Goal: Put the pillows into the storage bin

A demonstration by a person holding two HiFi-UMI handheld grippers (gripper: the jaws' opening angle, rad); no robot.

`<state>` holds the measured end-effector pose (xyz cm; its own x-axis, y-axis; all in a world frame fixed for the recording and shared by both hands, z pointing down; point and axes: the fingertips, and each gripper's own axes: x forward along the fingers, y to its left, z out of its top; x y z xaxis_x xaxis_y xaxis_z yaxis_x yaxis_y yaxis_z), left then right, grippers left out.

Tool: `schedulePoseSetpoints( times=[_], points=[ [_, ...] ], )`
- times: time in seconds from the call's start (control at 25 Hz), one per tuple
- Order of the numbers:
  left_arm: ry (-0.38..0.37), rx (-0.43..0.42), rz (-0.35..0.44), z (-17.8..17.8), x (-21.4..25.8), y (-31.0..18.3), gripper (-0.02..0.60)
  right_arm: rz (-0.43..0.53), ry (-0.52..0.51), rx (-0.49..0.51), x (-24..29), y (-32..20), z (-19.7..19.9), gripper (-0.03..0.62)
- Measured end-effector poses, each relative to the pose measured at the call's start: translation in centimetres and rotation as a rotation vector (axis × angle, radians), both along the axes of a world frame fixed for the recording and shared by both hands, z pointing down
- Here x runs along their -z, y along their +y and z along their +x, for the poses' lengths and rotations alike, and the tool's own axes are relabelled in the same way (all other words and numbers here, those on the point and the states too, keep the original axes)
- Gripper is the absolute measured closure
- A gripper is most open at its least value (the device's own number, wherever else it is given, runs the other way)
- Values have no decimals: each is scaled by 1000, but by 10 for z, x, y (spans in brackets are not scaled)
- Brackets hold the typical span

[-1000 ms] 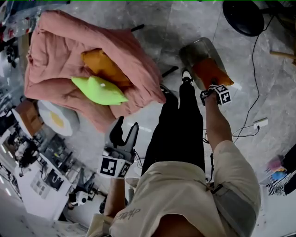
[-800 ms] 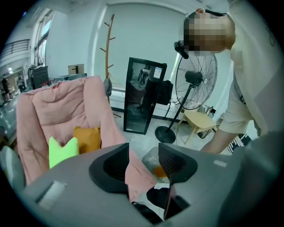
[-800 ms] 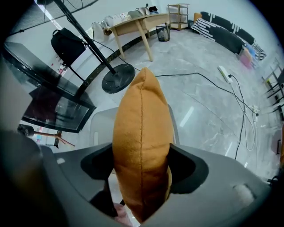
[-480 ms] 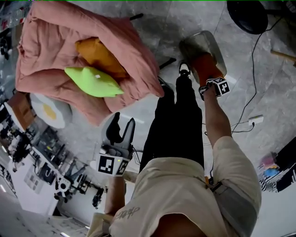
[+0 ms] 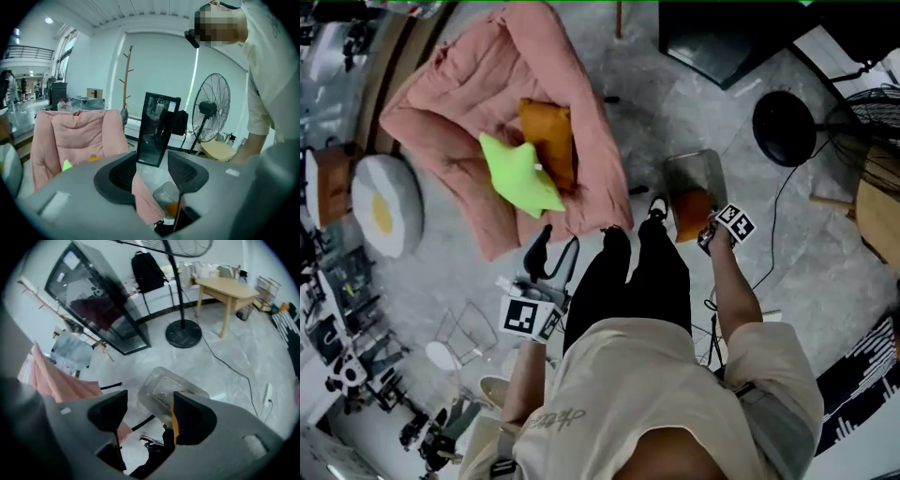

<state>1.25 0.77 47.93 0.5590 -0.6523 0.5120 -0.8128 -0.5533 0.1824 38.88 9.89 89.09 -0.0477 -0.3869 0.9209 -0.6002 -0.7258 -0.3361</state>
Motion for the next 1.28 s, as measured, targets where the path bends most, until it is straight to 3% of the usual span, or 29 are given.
schedulePoseSetpoints(
  times=[0.2, 0.36, 0.56, 0.84, 1.08, 1.28],
  points=[
    [25, 104, 62, -27, 3, -4, 346, 155, 121, 390, 72, -98, -27, 284],
    [10, 89, 145, -49, 12, 3, 344, 257, 141, 565, 131, -128, -78, 284],
    [45, 111, 194, -91, 20, 8, 342, 365, 118, 657, 186, -147, -161, 284],
    [146, 185, 142, -188, 10, 14, 337, 469, 80, 737, 235, -149, -277, 279],
    [134, 139, 148, -240, 5, 12, 336, 464, 81, 848, 243, -142, -343, 278],
    [157, 181, 143, -269, 3, 14, 337, 468, 56, 900, 249, -159, -385, 278]
  ],
)
